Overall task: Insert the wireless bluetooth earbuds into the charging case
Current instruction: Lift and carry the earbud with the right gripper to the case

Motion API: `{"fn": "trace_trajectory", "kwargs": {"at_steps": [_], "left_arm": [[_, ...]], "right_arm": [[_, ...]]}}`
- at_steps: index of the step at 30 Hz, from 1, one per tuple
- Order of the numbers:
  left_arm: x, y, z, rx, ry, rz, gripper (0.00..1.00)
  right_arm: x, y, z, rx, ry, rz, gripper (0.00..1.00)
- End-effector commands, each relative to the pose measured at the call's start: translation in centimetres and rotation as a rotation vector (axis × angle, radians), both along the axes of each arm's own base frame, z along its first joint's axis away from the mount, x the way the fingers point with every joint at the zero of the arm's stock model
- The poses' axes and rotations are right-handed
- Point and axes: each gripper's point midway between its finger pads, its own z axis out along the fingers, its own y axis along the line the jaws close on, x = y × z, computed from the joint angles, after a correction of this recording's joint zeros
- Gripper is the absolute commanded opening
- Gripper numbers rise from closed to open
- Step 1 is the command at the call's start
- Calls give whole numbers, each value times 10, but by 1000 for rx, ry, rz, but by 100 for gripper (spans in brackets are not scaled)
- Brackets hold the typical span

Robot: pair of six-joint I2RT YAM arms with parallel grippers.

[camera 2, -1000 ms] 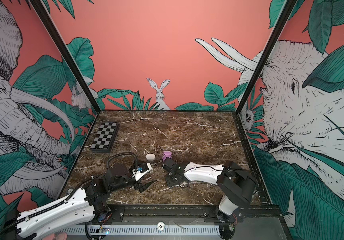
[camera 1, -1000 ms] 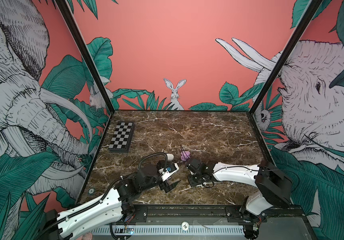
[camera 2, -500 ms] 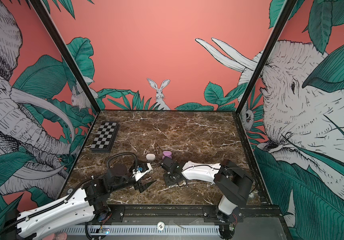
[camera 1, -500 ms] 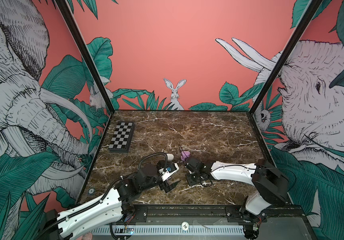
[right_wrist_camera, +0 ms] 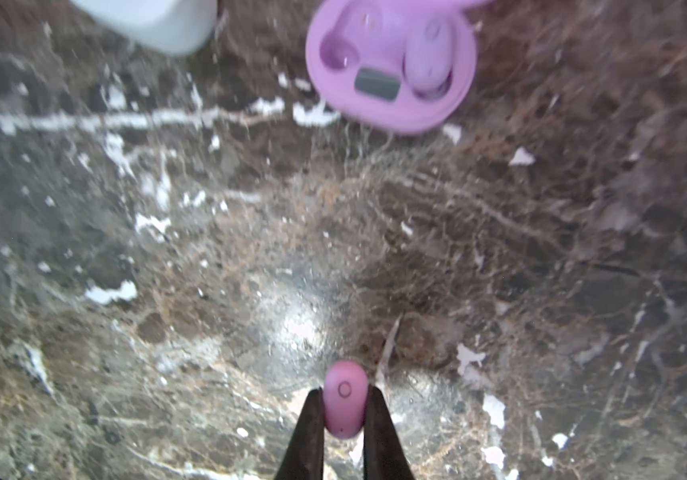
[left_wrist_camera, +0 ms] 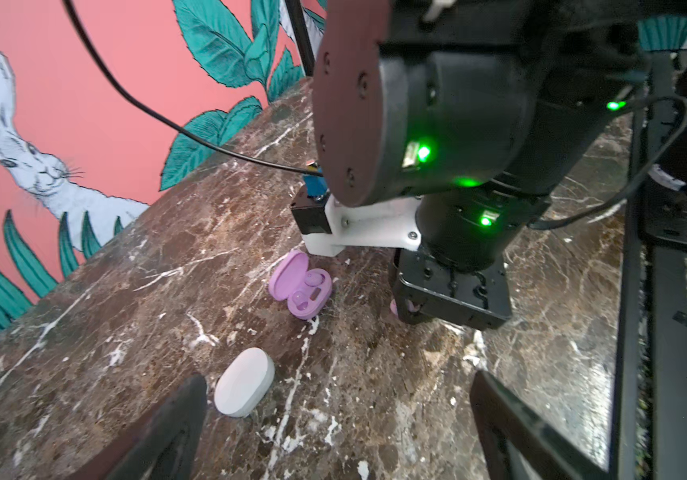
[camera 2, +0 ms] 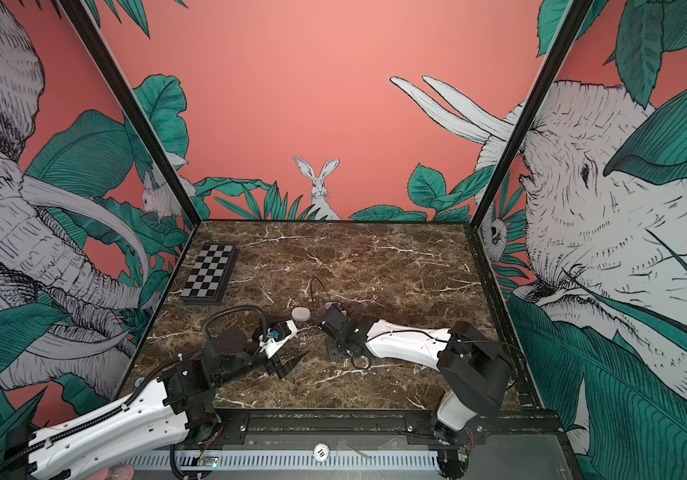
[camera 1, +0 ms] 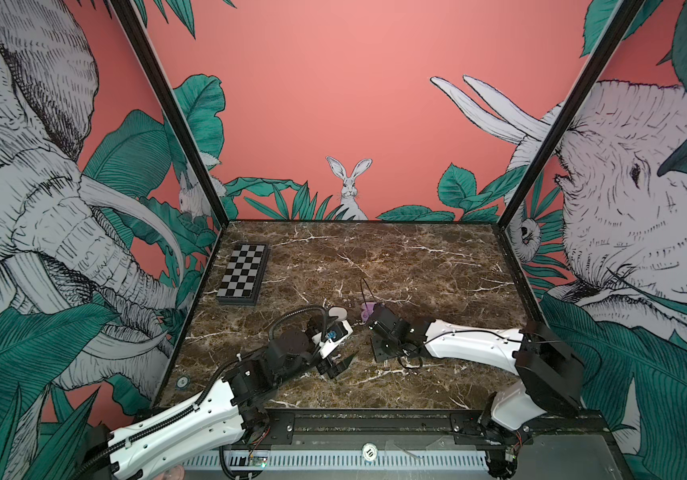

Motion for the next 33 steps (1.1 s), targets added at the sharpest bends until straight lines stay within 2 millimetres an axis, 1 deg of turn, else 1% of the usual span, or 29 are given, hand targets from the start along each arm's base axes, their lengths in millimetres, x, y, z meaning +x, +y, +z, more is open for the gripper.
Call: {"fn": "trace_trajectory", "kwargs": {"at_steps": [1, 2, 5, 7, 18, 21, 22, 24, 25, 33], "left_arm": [[14, 13, 11, -19, -86, 99, 99], [17, 16, 14, -23, -100, 123, 99], [22, 25, 21, -38, -133, 174, 99], [23, 27, 23, -41, -140, 182, 99], [19, 25, 25, -53, -139, 159, 99], [19, 24, 25, -55, -137, 155, 99], [18, 24, 25, -56, -137, 153, 99], [18, 24, 25, -57, -137, 150, 99], [18, 24, 25, -56, -136, 148, 99], [17, 23, 25, -60, -134, 140, 99]], "right_arm": [[23, 14, 24, 45, -88, -93, 0], [28, 16, 21, 33, -89, -109, 0], [40, 25, 25, 18, -115, -139, 0], [49, 29, 26, -1, -136, -154, 0], [79, 35, 28, -89, -234, -205, 0], [83, 37, 23, -125, -237, -203, 0], [83, 36, 18, -141, -233, -202, 0], [84, 37, 14, -147, -235, -202, 0], [90, 44, 22, -124, -249, -208, 0], [98, 44, 21, -135, -266, -227, 0]]}}
